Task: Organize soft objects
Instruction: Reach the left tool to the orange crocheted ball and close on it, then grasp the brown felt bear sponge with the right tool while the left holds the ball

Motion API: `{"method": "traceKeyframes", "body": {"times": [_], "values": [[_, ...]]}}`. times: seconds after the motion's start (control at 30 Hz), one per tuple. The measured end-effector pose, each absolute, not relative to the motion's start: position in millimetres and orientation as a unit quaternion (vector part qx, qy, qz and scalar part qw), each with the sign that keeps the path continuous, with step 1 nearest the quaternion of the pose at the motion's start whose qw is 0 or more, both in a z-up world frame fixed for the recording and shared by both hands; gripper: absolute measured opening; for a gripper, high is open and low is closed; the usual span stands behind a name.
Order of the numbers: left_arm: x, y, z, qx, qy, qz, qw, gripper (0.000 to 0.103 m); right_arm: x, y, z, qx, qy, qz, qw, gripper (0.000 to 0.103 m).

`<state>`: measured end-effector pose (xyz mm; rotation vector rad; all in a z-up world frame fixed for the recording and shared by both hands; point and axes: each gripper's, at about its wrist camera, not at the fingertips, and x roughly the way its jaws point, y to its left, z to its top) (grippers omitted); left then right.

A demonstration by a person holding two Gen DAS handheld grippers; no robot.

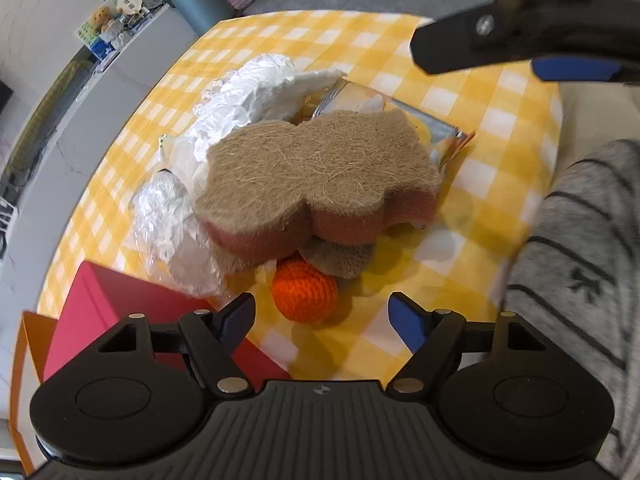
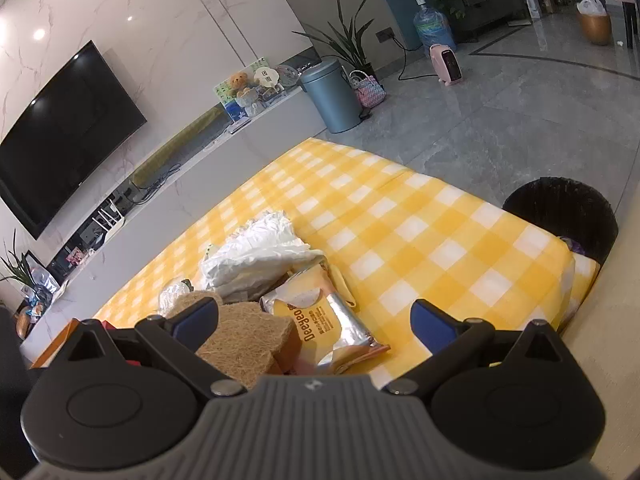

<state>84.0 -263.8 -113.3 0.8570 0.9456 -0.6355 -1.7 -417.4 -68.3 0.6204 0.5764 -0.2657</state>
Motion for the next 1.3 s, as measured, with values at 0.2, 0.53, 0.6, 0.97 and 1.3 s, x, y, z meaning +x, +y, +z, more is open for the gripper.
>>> {"method": "traceKeyframes", "body": {"times": [0.2,0.53,0.6,0.97,1.3], "values": [[101.5,-265.7,-132.6,0.395,0.454,-0.252,0.757,0.063,-3.8,-418.2,-68.7,0.306,0.276,-0.127,0.902,0.100],[79.8,-253.3,-109.1,0.369,0.430,-0.266,0.780,0.043,-2.3,-420.2,-71.6,0.312,0.284,-0.129,0.898,0.100],[73.2,-248.2,-97.3,0.360,0.426,-0.279,0.782,0.043,-1.9,-419.5,-71.3,0.309,0.285,-0.128,0.898,0.100],[77.3,-192.2,-39.6,0.249,0.374,-0.328,0.831,0.043,6.5,-412.1,-71.0,0.285,0.303,-0.113,0.902,0.100],[131.3,-159.5,-47.9,0.074,0.356,-0.325,0.873,0.043,39.6,-356.2,-63.7,0.106,0.355,-0.003,0.929,0.100]]}}
